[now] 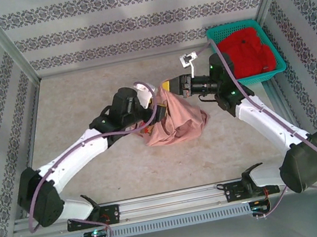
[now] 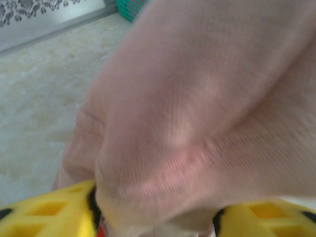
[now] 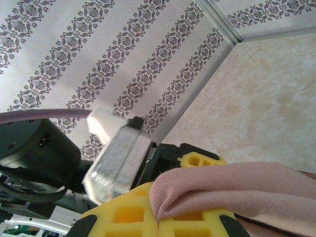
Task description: Fold the inside-out t-shirt
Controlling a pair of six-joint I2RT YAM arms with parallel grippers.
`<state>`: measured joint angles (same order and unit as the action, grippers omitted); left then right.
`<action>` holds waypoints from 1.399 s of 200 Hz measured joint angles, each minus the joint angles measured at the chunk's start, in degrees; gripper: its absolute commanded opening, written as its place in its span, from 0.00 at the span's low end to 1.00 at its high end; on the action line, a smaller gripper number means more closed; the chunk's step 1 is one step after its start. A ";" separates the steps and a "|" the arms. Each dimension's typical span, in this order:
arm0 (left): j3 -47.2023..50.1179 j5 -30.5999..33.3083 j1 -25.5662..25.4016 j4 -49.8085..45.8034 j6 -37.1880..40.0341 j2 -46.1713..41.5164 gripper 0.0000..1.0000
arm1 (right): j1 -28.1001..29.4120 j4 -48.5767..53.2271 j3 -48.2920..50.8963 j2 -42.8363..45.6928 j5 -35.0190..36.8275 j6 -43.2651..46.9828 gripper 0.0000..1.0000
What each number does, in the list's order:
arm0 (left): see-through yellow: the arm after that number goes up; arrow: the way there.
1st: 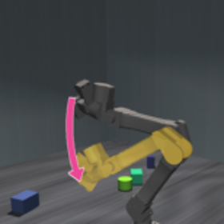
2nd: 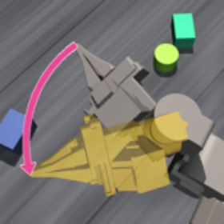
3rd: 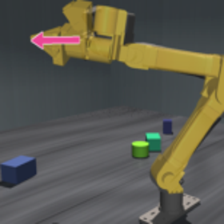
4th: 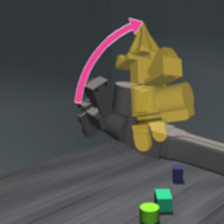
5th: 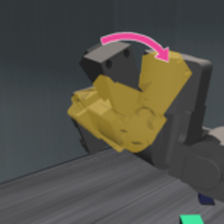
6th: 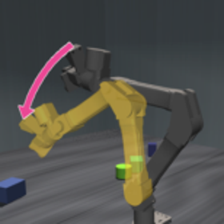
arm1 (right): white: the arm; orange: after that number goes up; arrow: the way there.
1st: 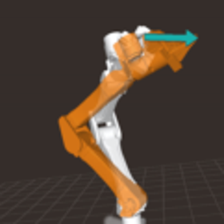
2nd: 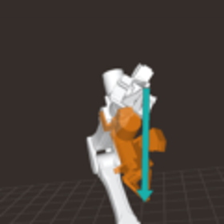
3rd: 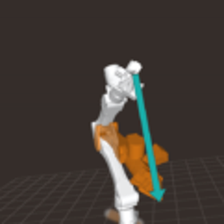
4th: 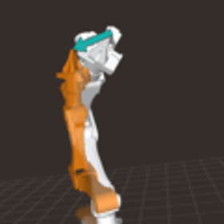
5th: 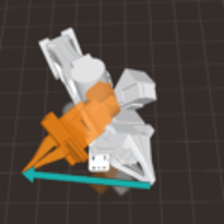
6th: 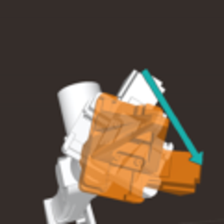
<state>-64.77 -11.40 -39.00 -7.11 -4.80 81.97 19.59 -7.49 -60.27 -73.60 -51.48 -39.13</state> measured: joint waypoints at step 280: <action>-7.91 -3.23 12.13 -2.32 -28.13 -7.91 0.00 | -7.28 25.27 0.96 12.81 31.54 31.87 0.00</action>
<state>-72.69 -14.63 -26.87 -9.43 -32.93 74.06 12.32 17.78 -59.31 -60.80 -19.94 -7.27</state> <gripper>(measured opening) 0.060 0.070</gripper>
